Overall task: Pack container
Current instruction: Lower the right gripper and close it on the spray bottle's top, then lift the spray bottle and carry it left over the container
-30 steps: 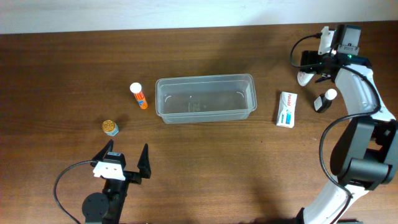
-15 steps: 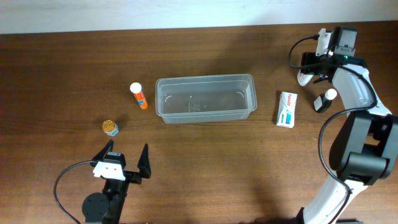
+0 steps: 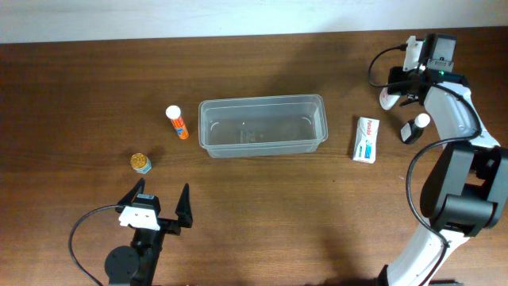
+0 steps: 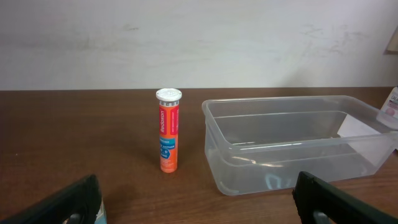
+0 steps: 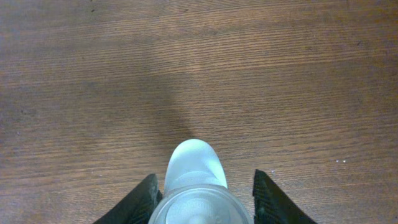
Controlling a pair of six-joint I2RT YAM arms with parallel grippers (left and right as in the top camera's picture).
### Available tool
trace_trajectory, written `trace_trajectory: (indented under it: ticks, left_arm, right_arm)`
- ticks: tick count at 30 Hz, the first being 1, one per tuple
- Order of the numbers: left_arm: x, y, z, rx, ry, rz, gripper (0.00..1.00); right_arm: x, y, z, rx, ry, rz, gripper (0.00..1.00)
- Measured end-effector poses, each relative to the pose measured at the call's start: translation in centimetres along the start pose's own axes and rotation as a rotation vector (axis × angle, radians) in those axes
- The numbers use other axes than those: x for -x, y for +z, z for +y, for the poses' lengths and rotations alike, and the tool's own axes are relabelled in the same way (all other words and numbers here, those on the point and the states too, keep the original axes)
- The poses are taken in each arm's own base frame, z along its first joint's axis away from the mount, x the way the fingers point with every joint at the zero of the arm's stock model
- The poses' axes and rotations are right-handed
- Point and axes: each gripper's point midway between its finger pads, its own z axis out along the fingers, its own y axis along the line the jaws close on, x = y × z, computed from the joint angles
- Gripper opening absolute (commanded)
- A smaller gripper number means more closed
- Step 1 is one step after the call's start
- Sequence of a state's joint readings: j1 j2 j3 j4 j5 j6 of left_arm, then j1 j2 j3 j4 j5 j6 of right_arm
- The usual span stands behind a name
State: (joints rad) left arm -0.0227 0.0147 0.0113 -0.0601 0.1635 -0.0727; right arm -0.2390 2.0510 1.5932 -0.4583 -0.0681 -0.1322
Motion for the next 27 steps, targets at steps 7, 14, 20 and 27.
trace_trajectory:
  ticks: [7, 14, 20, 27]
  left_arm:
    - [0.0, 0.0, 0.0, 0.0, 0.0, 0.0, 0.99]
    - [0.0, 0.0, 0.0, 0.0, 0.0, 0.0, 0.99]
    - [0.0, 0.0, 0.0, 0.0, 0.0, 0.0, 0.99]
    - [0.0, 0.0, 0.0, 0.0, 0.0, 0.0, 0.99]
  right_arm:
    - [0.2, -0.3, 0.0, 0.002, 0.002, 0.006, 0.24]
    - [1.2, -1.4, -0.1, -0.001, 0.006, 0.019, 0.17]
    - [1.4, -2.2, 0.1, 0.011, 0.008, 0.037, 0.17]
    - [2.4, -5.0, 1.3, 0.087, 0.038, 0.084, 0.17]
